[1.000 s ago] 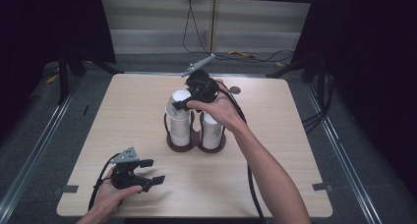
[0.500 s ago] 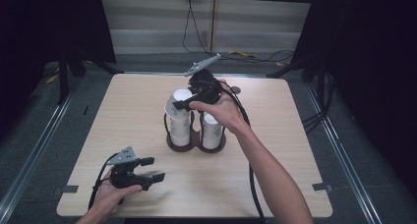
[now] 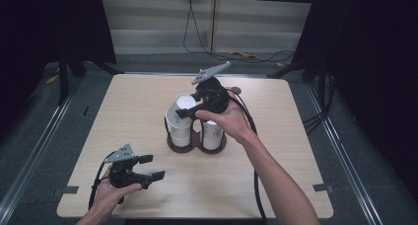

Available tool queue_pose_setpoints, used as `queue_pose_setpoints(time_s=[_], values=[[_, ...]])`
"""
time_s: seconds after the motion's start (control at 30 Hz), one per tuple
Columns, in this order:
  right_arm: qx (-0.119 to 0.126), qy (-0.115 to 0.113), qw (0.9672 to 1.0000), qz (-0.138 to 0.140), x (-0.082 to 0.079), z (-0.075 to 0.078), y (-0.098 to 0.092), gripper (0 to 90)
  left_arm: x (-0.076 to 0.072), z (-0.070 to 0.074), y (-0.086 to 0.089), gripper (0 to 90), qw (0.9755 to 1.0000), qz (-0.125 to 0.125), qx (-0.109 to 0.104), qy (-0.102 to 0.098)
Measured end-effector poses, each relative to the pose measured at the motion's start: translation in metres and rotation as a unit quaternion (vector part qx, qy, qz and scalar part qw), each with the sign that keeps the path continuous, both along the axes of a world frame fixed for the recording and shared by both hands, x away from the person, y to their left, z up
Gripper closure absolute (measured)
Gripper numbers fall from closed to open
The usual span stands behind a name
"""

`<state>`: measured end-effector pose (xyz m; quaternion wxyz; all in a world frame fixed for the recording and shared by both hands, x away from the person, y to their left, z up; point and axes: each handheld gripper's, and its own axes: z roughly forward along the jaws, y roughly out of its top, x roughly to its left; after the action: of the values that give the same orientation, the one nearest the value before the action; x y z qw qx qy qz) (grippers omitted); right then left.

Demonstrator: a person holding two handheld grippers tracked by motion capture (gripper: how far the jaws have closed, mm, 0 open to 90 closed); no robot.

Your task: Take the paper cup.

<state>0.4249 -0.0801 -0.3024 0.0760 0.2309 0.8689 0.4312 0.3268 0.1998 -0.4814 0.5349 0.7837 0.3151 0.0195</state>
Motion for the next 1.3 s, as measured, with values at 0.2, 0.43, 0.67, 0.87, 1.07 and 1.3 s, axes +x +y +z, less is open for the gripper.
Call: queue_pose_setpoints(time_s=[0.2, 0.43, 0.67, 0.87, 1.07, 1.3], values=[[0.009, 0.01, 0.9999, 0.0, -0.013, -0.014, -0.013, 37.6, -0.002, 0.003, -0.003, 15.9, 1.0, -0.007, -0.002, -0.004], [0.015, 0.018, 0.9997, 0.005, -0.024, -0.025, -0.017, 37.9, 0.002, 0.019, -0.014, 15.9, 0.9994, -0.013, 0.012, -0.029], [0.033, 0.026, 0.9991, 0.009, -0.038, -0.038, -0.023, 38.0, 0.013, 0.028, -0.024, 15.8, 0.9989, -0.014, 0.017, -0.04], [0.056, 0.035, 0.9978, 0.008, -0.049, -0.053, -0.032, 38.0, 0.016, 0.025, -0.034, 15.9, 0.9989, -0.027, 0.016, -0.034], [0.065, 0.044, 0.9969, 0.006, -0.057, -0.066, -0.035, 38.0, 0.016, 0.029, -0.041, 15.8, 0.9989, -0.039, 0.007, -0.026], [0.077, 0.057, 0.9954, 0.004, -0.063, -0.085, -0.041, 38.2, 0.013, 0.028, -0.044, 15.8, 0.9984, -0.038, 0.004, -0.042]])
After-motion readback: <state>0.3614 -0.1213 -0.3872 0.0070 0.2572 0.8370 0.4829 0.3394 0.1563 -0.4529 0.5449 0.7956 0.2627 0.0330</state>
